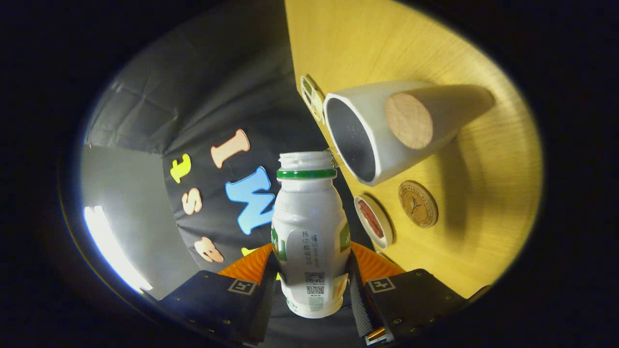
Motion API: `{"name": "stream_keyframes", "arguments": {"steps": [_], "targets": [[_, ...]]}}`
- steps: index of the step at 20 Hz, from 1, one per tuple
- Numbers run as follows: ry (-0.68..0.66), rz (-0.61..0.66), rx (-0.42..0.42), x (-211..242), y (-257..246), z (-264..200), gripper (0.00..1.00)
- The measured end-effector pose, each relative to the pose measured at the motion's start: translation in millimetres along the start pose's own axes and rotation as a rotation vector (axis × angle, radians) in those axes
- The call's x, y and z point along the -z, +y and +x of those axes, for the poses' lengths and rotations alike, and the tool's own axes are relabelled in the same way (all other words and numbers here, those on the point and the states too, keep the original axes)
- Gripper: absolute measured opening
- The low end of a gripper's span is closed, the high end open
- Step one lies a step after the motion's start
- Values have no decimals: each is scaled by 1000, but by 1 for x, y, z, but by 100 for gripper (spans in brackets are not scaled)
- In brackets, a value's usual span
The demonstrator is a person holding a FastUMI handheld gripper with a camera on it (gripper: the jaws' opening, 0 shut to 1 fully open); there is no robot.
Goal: Take the bottle from table, then pour the juice into the cup, finally place the bottle on the coaster
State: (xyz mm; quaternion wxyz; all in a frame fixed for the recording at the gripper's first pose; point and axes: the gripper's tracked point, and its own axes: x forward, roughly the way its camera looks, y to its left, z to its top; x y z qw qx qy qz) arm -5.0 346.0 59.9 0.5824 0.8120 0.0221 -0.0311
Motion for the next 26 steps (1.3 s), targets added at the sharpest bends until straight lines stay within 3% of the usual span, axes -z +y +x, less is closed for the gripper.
{"name": "stream_keyframes", "arguments": {"steps": [4,13,19,26], "targets": [[15,-340,77,4,-19,-5,68],[67,-960,48,21,-39,19,68],[57,-1268,24,16,-41,38,68],[27,-1491,3,16,-35,52,68]]}}
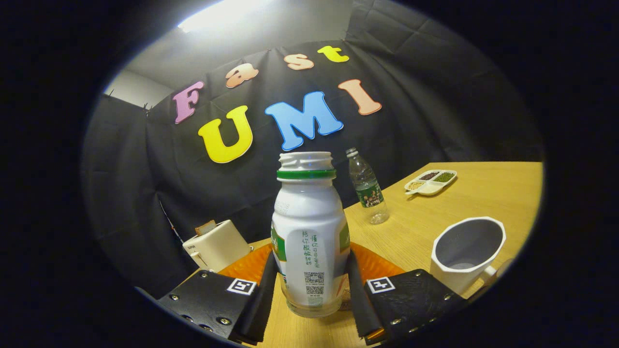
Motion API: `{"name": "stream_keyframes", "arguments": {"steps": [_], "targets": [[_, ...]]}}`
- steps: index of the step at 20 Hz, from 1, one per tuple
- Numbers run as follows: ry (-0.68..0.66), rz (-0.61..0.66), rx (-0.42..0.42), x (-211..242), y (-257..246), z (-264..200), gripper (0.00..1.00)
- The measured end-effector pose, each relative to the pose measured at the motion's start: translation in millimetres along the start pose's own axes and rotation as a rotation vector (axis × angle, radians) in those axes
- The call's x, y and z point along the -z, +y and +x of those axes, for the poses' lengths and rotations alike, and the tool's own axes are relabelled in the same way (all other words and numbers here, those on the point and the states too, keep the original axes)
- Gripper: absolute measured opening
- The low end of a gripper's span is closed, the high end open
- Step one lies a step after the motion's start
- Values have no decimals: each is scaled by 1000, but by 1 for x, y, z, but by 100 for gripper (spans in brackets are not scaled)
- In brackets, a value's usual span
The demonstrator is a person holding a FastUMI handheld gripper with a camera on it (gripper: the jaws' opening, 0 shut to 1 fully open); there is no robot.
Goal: Take the bottle from table, then pour the juice into the cup, finally place the bottle on the coaster
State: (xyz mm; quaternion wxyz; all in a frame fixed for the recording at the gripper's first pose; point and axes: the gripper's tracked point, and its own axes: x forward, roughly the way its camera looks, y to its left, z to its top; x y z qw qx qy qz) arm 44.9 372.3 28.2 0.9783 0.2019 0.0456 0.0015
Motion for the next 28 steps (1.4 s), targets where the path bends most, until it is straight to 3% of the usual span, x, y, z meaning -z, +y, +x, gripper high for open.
{"name": "stream_keyframes", "arguments": {"steps": [11,28], "targets": [[37,-381,60,24,-8,36,69],[24,-361,21,40,-20,61,69]]}}
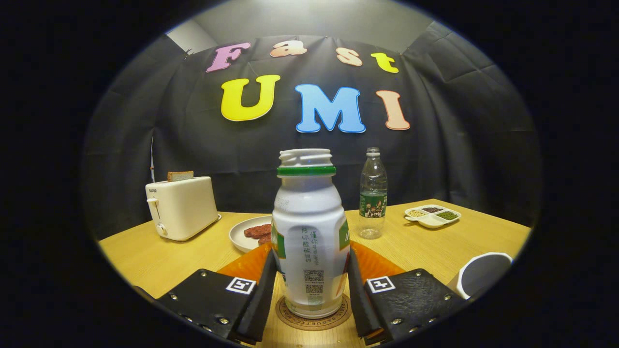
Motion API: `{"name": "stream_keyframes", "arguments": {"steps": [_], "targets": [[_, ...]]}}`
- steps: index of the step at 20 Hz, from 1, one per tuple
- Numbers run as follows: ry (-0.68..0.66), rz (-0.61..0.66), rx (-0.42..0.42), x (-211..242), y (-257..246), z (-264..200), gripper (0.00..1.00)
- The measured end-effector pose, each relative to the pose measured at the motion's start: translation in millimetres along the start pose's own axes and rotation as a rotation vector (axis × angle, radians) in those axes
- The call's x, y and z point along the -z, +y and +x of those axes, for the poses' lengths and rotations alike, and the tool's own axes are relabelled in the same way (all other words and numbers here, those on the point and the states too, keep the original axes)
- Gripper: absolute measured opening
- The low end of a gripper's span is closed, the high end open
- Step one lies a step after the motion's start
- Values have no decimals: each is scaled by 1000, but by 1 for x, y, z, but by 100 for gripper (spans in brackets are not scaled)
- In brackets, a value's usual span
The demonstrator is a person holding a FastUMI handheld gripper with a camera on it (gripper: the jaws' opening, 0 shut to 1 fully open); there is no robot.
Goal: Take the bottle from table, then pour the juice into the cup, finally place the bottle on the coaster
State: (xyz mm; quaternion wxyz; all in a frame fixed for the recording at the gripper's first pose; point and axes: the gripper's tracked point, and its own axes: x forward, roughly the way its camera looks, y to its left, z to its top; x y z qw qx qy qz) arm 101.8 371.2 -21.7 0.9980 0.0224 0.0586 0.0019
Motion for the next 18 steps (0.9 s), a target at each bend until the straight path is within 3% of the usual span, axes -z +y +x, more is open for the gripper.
{"name": "stream_keyframes", "arguments": {"steps": [5,9,12,18], "targets": [[-12,8,-19,0,0,0,69],[11,8,-24,6,0,2,79],[15,5,-27,6,2,0,92],[-30,23,-55,-13,7,-8,95]]}}
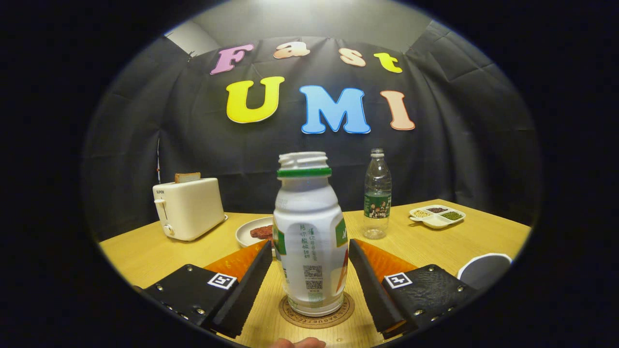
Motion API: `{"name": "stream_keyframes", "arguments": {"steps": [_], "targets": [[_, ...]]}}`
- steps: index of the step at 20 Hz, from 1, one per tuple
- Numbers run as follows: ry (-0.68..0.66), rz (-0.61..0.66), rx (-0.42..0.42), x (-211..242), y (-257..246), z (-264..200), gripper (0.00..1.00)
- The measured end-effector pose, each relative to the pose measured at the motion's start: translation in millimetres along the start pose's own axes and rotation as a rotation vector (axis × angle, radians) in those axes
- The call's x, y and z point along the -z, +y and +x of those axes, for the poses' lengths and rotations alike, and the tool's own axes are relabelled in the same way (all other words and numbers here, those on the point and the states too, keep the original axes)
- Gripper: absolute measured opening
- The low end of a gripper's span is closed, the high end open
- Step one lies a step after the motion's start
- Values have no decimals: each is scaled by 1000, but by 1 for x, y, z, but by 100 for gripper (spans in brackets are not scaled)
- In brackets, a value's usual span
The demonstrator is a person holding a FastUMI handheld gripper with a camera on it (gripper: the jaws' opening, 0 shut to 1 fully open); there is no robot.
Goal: Take the bottle from table, then pour the juice into the cup, finally place the bottle on the coaster
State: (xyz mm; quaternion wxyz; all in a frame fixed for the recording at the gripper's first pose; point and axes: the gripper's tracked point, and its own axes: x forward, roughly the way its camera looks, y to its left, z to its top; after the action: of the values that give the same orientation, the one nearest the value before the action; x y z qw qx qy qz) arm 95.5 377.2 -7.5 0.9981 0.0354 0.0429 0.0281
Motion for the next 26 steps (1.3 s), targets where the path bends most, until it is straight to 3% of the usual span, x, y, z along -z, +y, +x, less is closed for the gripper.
{"name": "stream_keyframes", "arguments": {"steps": [5,10,14,20,26], "targets": [[-150,-21,5,-63,1,-25,95],[-318,-5,-15,-160,4,-64,95],[-371,-14,16,-206,-10,-85,95],[-388,-64,49,-211,-61,-108,95],[-417,-273,152,-182,-170,-122,95]]}}
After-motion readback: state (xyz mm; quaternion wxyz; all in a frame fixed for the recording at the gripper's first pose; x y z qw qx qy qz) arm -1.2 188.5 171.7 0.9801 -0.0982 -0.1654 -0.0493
